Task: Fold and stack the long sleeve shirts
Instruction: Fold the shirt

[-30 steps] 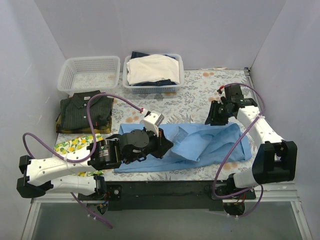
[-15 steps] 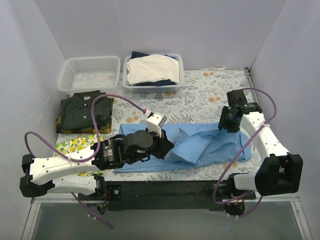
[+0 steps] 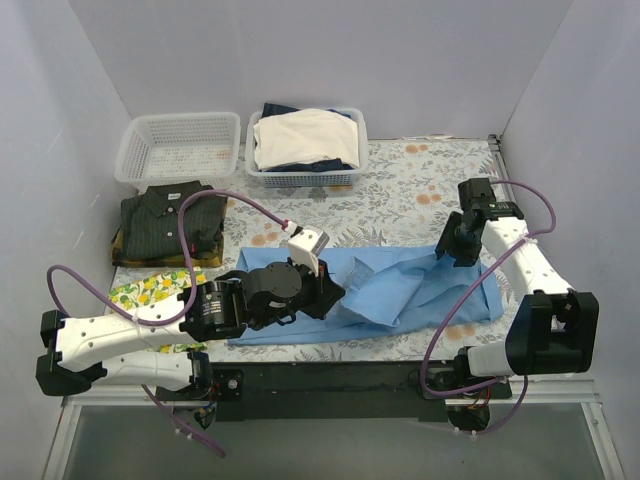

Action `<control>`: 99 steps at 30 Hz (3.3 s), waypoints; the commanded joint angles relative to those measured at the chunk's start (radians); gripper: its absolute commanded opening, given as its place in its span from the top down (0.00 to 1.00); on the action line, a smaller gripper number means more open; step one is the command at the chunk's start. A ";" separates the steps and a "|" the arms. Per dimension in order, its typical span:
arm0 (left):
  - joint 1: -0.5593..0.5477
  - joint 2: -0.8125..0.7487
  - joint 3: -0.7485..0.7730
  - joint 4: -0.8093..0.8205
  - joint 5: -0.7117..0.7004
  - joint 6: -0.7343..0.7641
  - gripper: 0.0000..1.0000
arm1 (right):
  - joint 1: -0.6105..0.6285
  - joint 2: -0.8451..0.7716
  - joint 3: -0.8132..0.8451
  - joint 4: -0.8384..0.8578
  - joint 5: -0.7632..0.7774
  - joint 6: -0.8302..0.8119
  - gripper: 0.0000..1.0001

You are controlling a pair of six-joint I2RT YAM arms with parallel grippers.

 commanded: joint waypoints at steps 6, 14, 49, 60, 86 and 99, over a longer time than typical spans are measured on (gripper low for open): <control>-0.005 -0.028 -0.016 0.011 -0.033 -0.001 1.00 | -0.027 -0.032 0.015 0.019 -0.068 0.109 0.44; -0.005 -0.034 -0.019 0.012 -0.039 0.003 1.00 | -0.031 -0.034 0.007 0.042 -0.065 0.139 0.44; -0.003 -0.132 -0.005 0.380 -0.296 0.612 1.00 | -0.306 -0.118 -0.201 0.151 -0.219 0.050 0.99; -0.003 -0.287 -0.249 0.166 -0.466 0.076 1.00 | -0.315 -0.118 -0.232 0.149 -0.205 0.039 0.99; 0.002 -0.258 -0.321 -0.359 -0.560 -0.753 0.20 | -0.315 -0.059 -0.212 0.160 -0.265 0.043 0.99; 0.511 0.112 -0.338 -0.081 0.130 -0.431 0.31 | -0.316 -0.058 -0.227 0.162 -0.276 0.033 0.99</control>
